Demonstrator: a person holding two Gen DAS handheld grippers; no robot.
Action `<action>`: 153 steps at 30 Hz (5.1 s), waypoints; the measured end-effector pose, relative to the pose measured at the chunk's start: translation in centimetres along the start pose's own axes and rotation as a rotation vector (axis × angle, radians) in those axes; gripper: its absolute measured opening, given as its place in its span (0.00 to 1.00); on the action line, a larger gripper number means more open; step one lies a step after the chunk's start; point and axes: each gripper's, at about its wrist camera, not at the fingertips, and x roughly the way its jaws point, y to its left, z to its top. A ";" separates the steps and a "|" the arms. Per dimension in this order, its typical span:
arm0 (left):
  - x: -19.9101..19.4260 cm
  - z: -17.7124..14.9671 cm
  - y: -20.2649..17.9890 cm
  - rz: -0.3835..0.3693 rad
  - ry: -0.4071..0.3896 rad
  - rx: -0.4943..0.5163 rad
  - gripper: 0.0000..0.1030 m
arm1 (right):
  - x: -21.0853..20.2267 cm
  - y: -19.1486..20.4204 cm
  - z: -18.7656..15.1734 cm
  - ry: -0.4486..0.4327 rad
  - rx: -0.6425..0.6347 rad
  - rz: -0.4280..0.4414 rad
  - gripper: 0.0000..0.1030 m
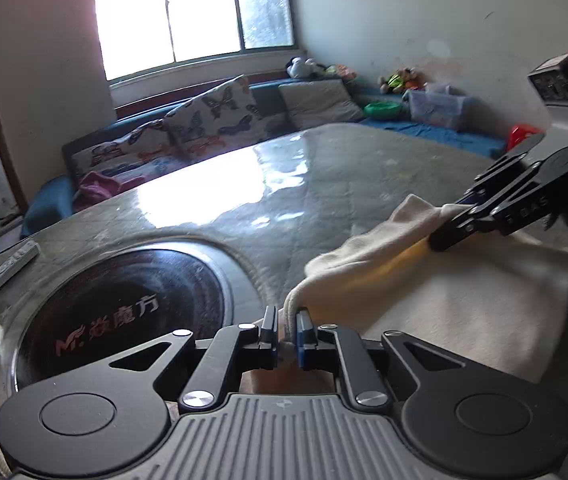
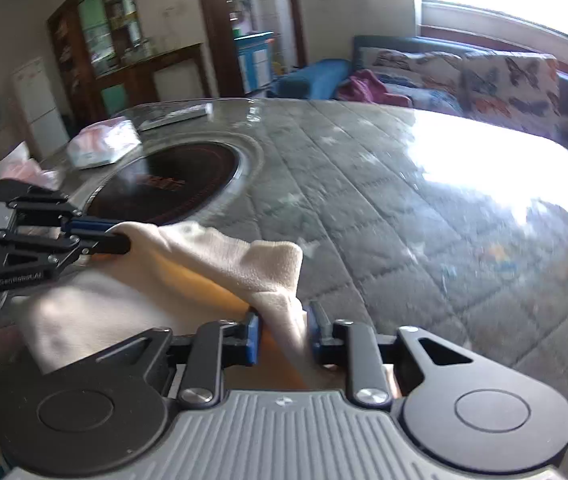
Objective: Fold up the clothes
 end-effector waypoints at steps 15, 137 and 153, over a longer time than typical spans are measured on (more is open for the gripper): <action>-2.9 2.3 -0.3 0.048 -0.029 -0.104 0.18 | -3.8 -0.4 -0.3 -0.138 0.039 -0.084 0.29; -8.6 -3.3 -5.7 -0.019 -0.038 -0.234 0.36 | -8.3 4.2 -7.6 -0.122 -0.027 -0.058 0.39; -9.4 -4.1 -4.6 0.063 -0.046 -0.277 0.36 | -7.6 4.9 -7.5 -0.112 -0.064 -0.077 0.41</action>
